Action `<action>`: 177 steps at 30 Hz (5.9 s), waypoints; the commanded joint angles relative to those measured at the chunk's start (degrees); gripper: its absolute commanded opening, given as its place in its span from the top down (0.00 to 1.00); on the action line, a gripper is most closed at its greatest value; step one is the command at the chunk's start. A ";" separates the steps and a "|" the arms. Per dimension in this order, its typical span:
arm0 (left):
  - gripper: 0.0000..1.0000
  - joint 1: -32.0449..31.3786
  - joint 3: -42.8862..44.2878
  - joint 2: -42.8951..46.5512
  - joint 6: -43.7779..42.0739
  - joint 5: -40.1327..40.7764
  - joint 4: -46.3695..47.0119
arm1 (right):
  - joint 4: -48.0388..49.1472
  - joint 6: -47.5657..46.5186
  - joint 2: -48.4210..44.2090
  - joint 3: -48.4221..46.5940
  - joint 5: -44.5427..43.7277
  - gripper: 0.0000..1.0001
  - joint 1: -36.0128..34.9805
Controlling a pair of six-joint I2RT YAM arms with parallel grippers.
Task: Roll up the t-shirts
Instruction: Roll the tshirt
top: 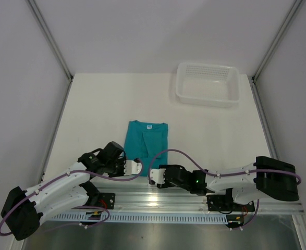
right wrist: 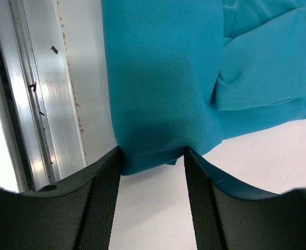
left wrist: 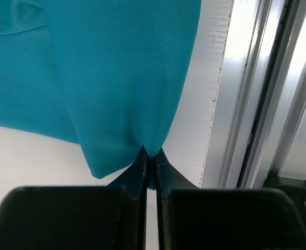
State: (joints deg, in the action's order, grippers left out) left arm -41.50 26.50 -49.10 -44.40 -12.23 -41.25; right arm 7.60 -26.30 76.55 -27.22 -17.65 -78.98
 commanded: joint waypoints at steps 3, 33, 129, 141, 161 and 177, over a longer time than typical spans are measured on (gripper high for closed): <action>0.99 0.27 1.89 0.67 1.60 -1.66 -0.84 | -1.00 0.64 -0.18 -1.69 4.37 0.50 1.72; 0.99 4.48 9.97 -0.81 -0.94 -15.63 -16.14 | -25.17 7.67 -4.58 -15.40 40.58 1.00 17.88; 0.85 15.48 22.80 -30.34 11.62 -10.45 2.58 | 21.41 39.84 14.33 -6.18 22.04 0.99 23.70; 0.89 17.67 23.95 -39.40 11.97 -11.85 1.88 | 19.30 39.49 8.27 -3.81 20.20 0.99 25.63; 0.91 18.38 24.39 -40.28 11.71 -11.85 1.00 | 16.32 40.91 1.86 2.44 12.81 0.96 29.41; 0.87 18.38 24.83 -38.44 11.44 -12.91 -0.14 | -2.41 -3.48 -8.62 -1.52 1.65 0.46 5.15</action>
State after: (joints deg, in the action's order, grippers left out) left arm -23.59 49.74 -89.27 -32.95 -24.21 -40.38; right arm 8.82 -19.86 67.61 -27.11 -11.99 -72.69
